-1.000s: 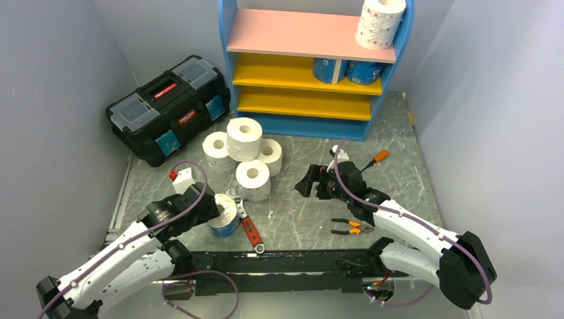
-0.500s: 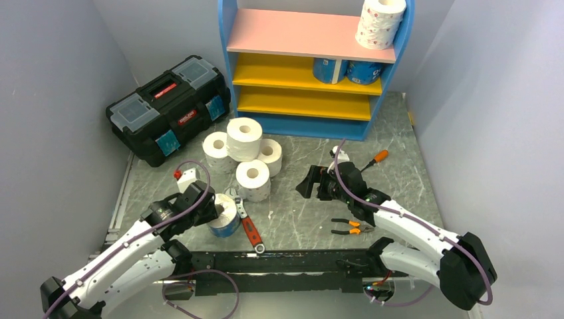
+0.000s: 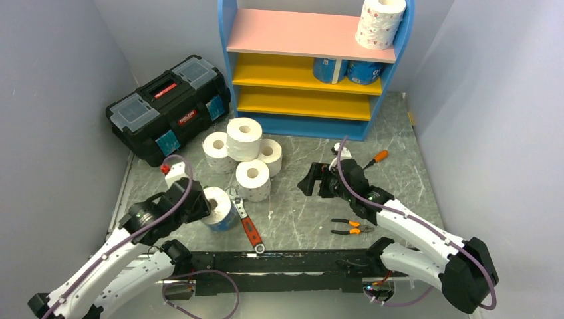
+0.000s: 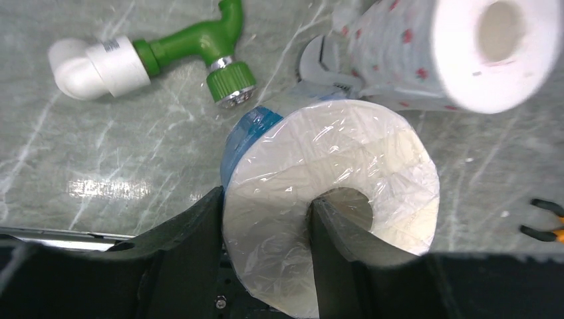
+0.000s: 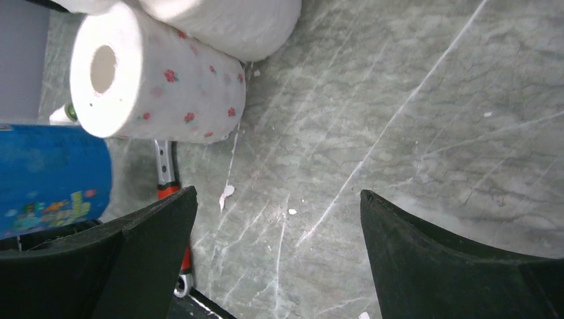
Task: Place and organize the paper towels onto the shelf
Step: Pick up the paper towel from the center of the board, then place the paper towel at the center of the board.
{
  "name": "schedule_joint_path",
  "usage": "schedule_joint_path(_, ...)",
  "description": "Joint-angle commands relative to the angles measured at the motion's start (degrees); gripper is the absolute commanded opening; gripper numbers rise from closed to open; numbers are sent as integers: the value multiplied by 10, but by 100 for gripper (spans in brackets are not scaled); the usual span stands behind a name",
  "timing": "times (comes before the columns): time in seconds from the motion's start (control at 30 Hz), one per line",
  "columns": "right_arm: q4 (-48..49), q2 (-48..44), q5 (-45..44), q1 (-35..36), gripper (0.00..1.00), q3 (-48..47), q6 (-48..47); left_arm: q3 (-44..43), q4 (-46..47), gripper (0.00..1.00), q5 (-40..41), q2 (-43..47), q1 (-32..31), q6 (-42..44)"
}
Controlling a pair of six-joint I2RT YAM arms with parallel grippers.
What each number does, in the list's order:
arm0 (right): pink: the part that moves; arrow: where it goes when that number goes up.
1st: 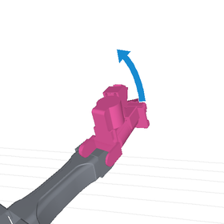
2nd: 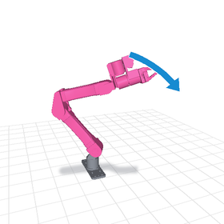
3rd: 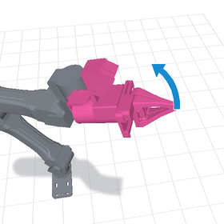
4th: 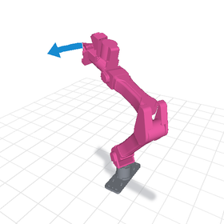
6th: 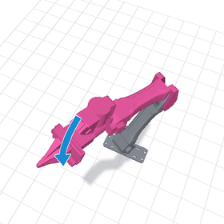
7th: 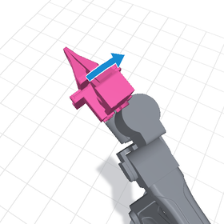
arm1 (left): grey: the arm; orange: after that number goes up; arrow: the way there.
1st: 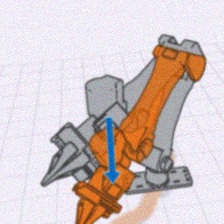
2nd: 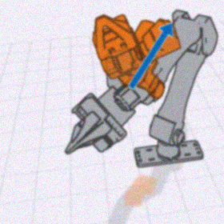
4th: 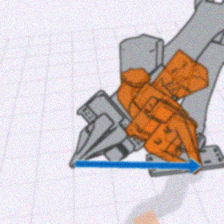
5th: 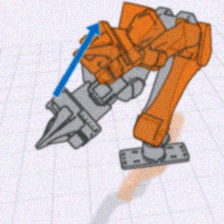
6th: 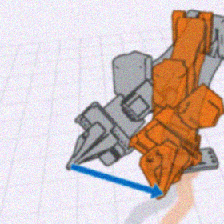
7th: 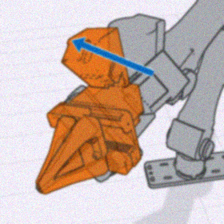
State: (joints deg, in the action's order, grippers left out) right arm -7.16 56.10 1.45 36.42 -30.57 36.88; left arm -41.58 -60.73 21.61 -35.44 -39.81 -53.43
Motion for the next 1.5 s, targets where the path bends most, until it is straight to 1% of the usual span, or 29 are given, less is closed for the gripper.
schedule_joint_path(0.0, -17, -29, -31, 2, 94, -38, -20, -86, -21, 27, 30, 22, 1, 27)
schedule_joint_path(0.1, -30, -43, -46, 1, 95, -42, -23, -132, -15, 27, 11, 14, 1, 57)
schedule_joint_path(0.2, -48, -55, -68, 1, 95, -46, -22, -157, 27, 27, -35, -7, 1, 90)
schedule_joint_path(0.3, -82, -60, -118, 2, 96, -55, -2, -175, 78, 26, -87, -42, -2, 116)
schedule_joint_path(0.33, -100, -61, -149, 1, 96, -60, 12, -180, 93, 26, -100, -58, -8, 123)
schedule_joint_path(0.4, -135, -60, -191, 1, 98, -69, 48, -201, 120, 26, -111, -97, -36, 135)
schedule_joint_path(0.47, -168, -60, -224, -1, 99, -80, 90, -230, 137, 27, -92, -146, -91, 151)
schedule_joint_path(0.53, -218, -54, -260, -1, 100, -95, 126, -265, 148, 28, -89, -212, -129, 167)
schedule_joint_path(0.6, -261, -42, -290, -1, 100, -114, 151, -296, 169, 28, -104, -262, -150, 182)
schedule_joint_path(0.7, -312, -37, -330, -1, 99, -134, 180, -315, 205, 29, -125, -325, -156, 206)
schedule_joint_path(0.77, -321, -47, -337, -1, 99, -133, 168, -320, 235, 29, -131, -363, -156, 227)
schedule_joint_path(0.9, -311, -92, -336, -2, 99, -109, 160, -357, 258, 30, -146, -451, -156, 263)
schedule_joint_path(1.0, -299, -137, -334, -4, 99, -92, 158, -388, 272, 30, -172, -516, -157, 265)
schedule_joint_path(1.07, -308, -164, -344, -4, 99, -85, 164, -404, 282, 29, -187, -555, -156, 263)
schedule_joint_path(1.23, -323, -216, -358, -5, 99, -68, 164, -423, 298, 29, -195, -605, -156, 268)
schedule_joint_path(1.37, -330, -211, -355, -6, 99, -63, 161, -420, 311, 30, -190, -620, -156, 279)
schedule_joint_path(1.47, -330, -196, -348, -5, 99, -63, 159, -421, 311, 33, -185, -630, -156, 285)
